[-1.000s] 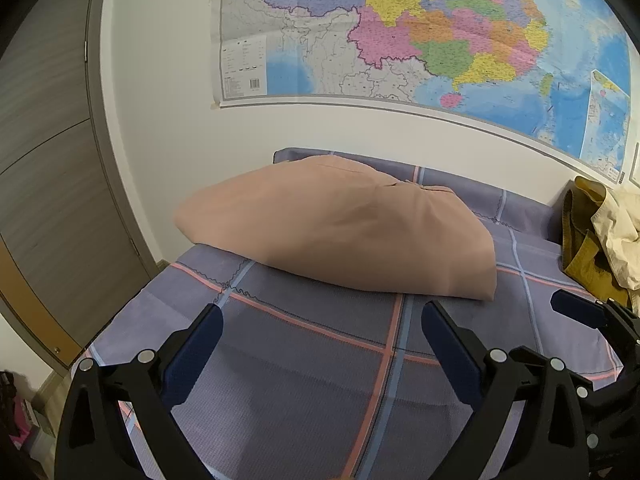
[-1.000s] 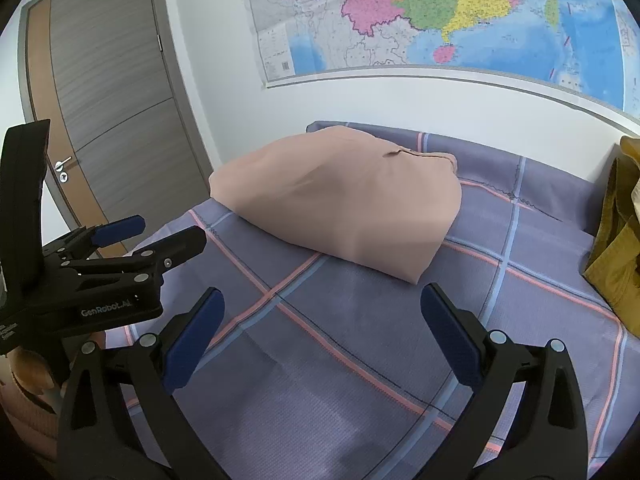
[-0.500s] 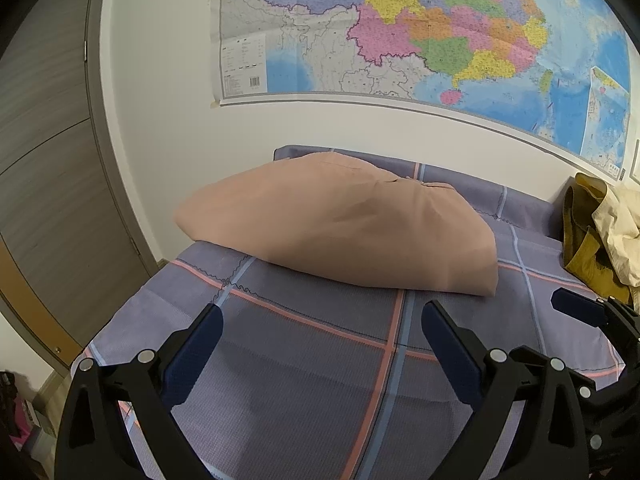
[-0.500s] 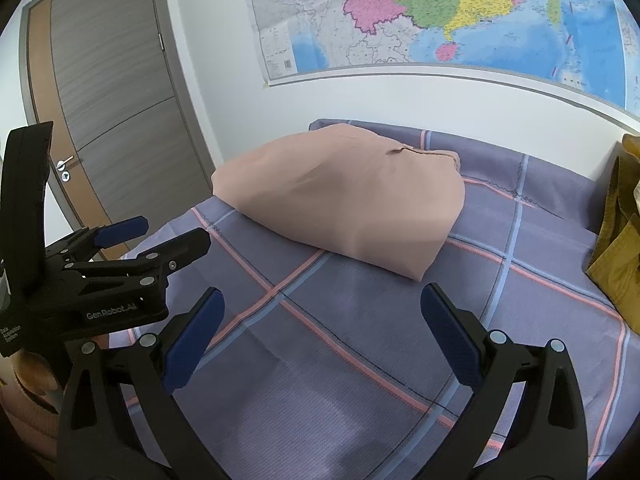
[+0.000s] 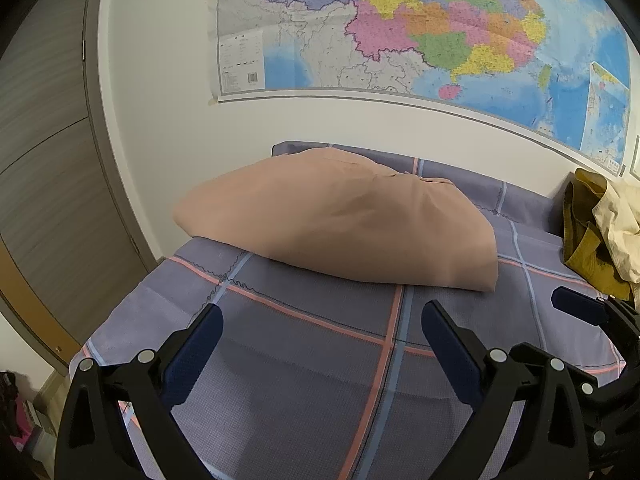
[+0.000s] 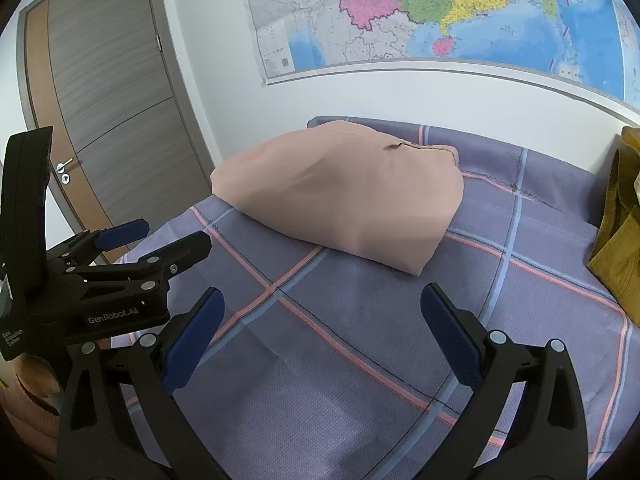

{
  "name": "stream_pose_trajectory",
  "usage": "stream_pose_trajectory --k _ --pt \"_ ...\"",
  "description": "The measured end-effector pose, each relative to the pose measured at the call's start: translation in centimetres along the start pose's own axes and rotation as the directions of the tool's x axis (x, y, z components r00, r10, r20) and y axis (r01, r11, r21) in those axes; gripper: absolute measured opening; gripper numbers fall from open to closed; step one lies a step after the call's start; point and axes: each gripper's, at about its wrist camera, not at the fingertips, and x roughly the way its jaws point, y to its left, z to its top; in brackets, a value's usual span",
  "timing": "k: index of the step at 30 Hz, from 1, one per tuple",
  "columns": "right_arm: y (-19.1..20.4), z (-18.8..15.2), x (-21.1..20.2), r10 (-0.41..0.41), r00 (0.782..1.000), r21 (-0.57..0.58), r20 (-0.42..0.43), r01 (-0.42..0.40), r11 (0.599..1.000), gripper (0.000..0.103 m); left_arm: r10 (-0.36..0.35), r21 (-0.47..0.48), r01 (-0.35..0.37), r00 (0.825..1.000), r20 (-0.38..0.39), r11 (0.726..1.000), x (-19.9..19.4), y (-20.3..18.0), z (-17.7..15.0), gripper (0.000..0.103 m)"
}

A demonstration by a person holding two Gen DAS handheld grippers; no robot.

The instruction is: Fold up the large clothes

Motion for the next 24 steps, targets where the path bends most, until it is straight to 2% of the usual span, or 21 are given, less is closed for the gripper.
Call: stream_pose_trajectory --k 24 --pt "-0.43 0.03 0.36 0.0 1.0 0.015 -0.006 0.0 1.0 0.097 -0.002 0.003 0.002 1.0 -0.014 1.0 0.65 -0.11 -0.07 0.096"
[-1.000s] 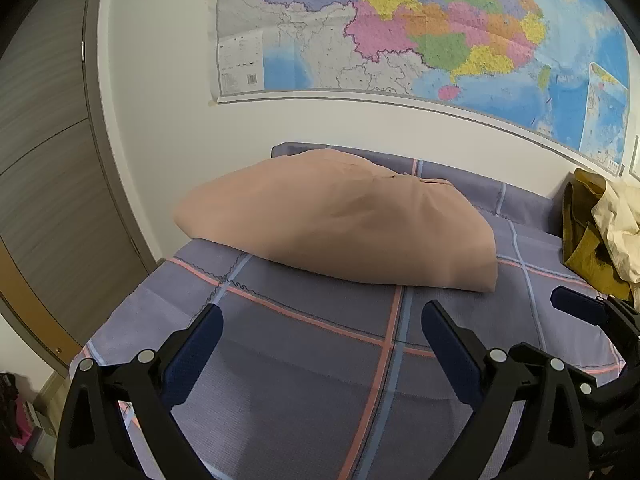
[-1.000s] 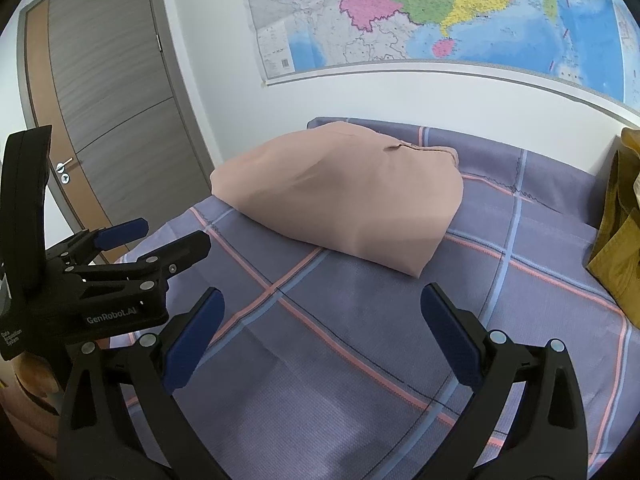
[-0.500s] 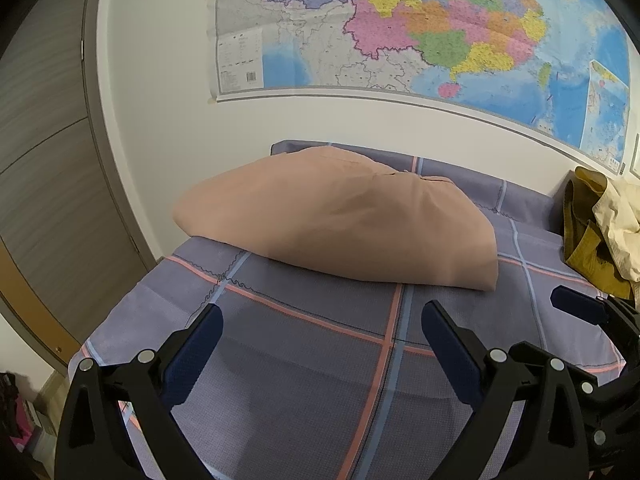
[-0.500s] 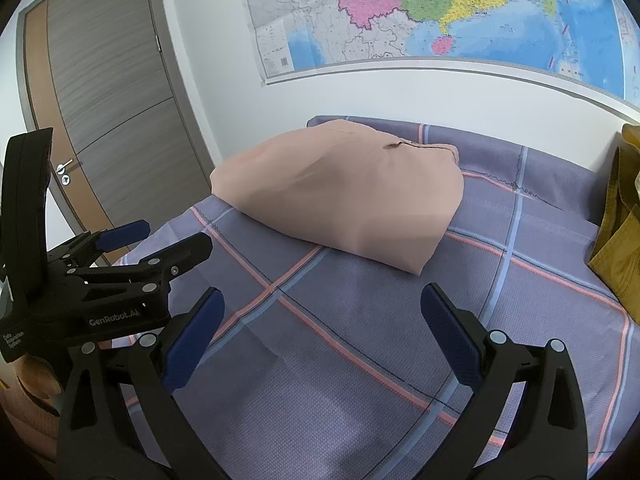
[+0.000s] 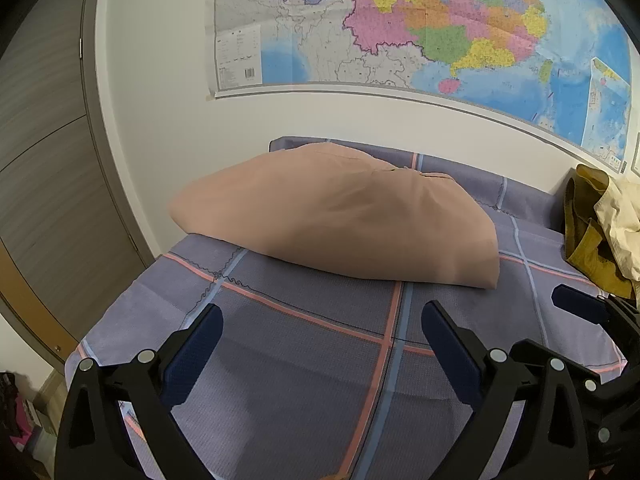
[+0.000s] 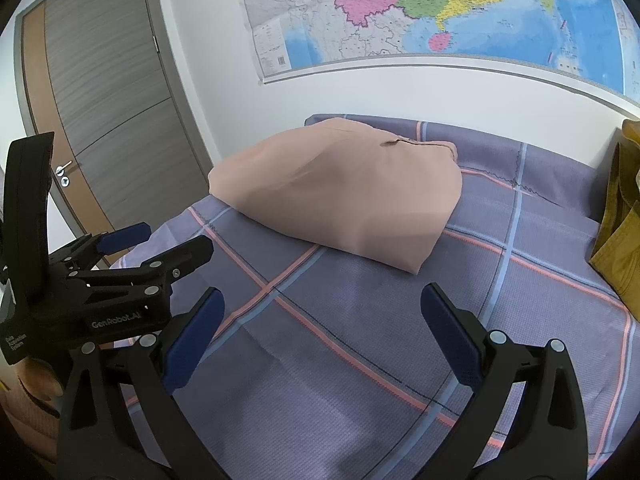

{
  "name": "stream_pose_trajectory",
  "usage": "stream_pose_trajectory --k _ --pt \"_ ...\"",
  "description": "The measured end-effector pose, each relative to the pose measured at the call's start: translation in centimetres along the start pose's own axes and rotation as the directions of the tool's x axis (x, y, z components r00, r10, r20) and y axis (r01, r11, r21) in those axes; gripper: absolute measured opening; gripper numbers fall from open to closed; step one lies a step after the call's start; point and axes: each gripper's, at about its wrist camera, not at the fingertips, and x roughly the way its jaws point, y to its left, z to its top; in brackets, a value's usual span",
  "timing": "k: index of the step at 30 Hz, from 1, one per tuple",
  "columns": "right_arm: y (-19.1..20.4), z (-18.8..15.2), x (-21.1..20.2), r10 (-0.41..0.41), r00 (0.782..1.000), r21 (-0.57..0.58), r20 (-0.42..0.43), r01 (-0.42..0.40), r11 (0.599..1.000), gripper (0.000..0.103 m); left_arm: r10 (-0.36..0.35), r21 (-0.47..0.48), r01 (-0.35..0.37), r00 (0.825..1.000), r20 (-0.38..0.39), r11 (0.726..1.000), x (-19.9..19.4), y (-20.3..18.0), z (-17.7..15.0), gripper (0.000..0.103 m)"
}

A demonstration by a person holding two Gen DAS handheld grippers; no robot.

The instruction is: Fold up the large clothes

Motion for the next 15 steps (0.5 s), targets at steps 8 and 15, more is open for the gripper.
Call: stream_pose_trajectory --k 8,15 --pt "-0.25 0.11 0.03 0.002 1.0 0.0 -0.001 -0.002 1.0 0.097 -0.008 0.003 0.008 1.0 -0.005 1.0 0.16 -0.42 -0.13 0.096" --pt "-0.44 0.13 -0.21 -0.001 1.0 0.003 0.002 0.001 1.0 0.097 -0.006 0.011 0.006 1.0 0.006 1.0 0.1 -0.85 -0.32 0.096"
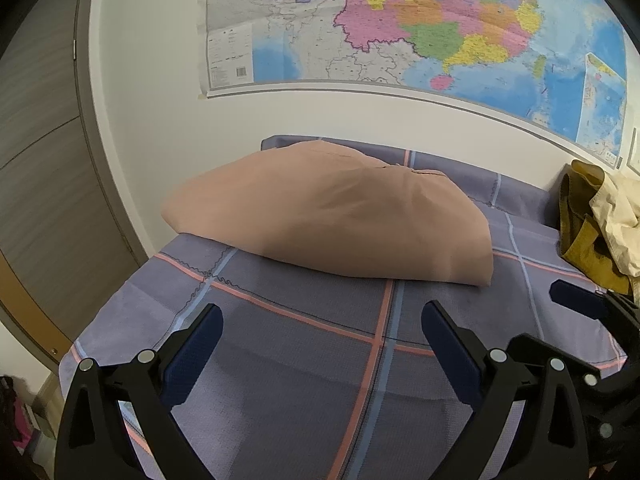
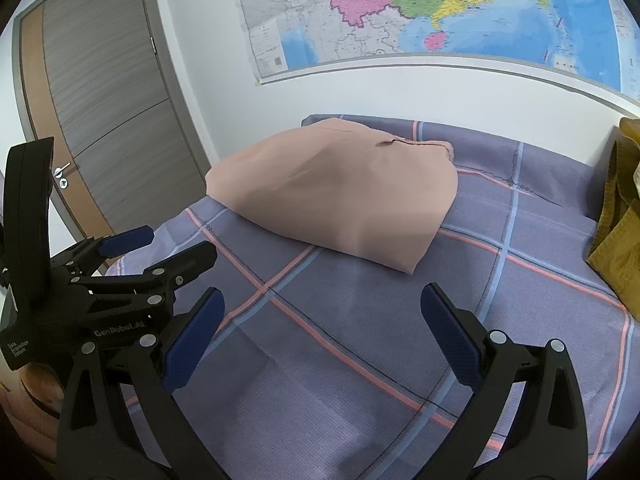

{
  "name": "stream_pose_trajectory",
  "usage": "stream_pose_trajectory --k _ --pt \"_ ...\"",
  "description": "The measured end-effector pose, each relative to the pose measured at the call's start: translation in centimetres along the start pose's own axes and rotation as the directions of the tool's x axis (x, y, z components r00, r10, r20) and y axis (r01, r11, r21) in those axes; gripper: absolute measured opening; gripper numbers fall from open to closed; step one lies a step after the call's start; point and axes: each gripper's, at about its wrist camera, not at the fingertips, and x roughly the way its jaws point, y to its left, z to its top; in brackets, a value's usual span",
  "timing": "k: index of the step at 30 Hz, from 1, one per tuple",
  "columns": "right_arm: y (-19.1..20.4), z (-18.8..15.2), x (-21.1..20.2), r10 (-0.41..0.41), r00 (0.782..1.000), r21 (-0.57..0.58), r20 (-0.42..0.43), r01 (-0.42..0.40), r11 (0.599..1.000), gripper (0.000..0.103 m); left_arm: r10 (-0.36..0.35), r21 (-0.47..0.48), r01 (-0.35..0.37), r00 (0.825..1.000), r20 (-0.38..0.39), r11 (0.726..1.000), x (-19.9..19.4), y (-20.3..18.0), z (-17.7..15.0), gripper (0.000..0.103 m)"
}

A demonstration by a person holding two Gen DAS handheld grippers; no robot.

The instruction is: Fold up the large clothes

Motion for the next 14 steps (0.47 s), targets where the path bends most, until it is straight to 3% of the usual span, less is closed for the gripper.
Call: stream_pose_trajectory --k 5,14 --pt "-0.2 -0.1 -0.4 -0.006 1.0 0.001 0.001 0.006 1.0 0.097 -0.023 0.005 0.023 1.0 0.014 1.0 -0.1 -0.3 -0.2 0.096" --pt "-1.8 -1.1 -2.4 -0.06 0.998 0.043 0.018 0.059 0.997 0.097 -0.126 -0.008 0.126 0.991 -0.044 0.992 0.4 -2.4 -0.4 0.096"
